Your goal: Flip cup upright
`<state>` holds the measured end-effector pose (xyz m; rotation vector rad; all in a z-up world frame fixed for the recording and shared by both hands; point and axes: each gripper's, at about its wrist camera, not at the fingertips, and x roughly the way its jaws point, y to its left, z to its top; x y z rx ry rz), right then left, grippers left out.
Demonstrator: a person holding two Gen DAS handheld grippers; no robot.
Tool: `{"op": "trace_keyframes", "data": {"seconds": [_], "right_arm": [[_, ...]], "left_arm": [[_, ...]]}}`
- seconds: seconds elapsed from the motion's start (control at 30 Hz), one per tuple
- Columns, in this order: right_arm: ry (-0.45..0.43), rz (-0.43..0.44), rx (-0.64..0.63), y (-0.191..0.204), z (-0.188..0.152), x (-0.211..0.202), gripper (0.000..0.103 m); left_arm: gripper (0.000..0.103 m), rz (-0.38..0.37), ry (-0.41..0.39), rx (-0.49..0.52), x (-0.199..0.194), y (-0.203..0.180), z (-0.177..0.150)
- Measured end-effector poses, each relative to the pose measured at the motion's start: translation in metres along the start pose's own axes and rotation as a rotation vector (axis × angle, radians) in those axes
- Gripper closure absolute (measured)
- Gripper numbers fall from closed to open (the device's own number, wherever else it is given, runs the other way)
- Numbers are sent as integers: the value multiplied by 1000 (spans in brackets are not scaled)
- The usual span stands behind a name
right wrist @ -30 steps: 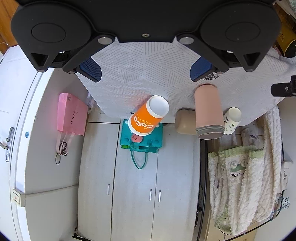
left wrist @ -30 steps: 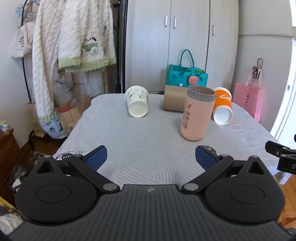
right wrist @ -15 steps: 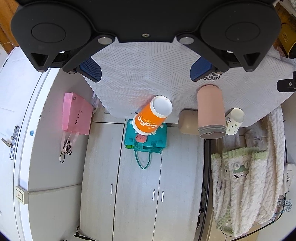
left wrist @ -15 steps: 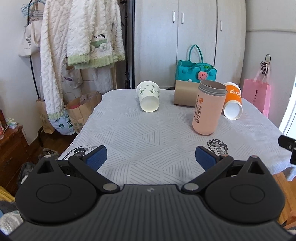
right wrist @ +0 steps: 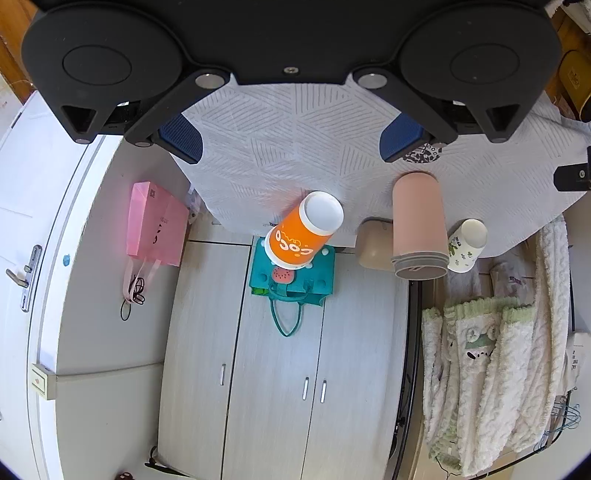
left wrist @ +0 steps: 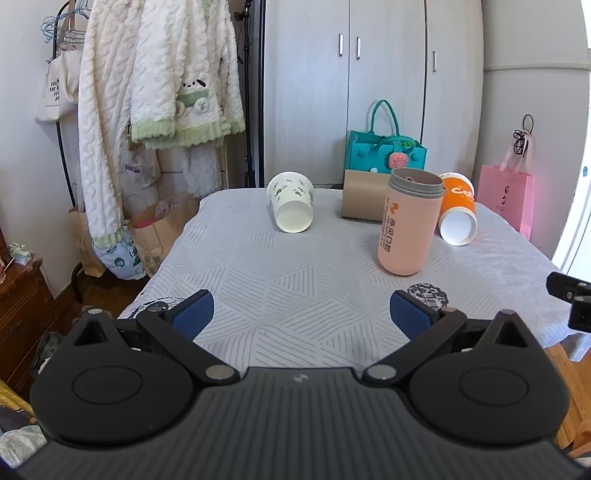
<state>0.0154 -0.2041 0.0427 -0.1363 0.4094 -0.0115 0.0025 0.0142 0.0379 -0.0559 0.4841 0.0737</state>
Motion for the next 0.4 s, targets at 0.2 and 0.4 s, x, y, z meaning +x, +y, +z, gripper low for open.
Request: {"op": "trace_keyframes", "data": {"seconds": [0.2,0.4], "right_arm": [[-5,-2,-18,4,1,2,0],[-4,1,-17,3,0,0,0]], "left_arm": [[0,5,-6,11,-2,-3,0],[0,12,7,20,-1,-4,1]]}}
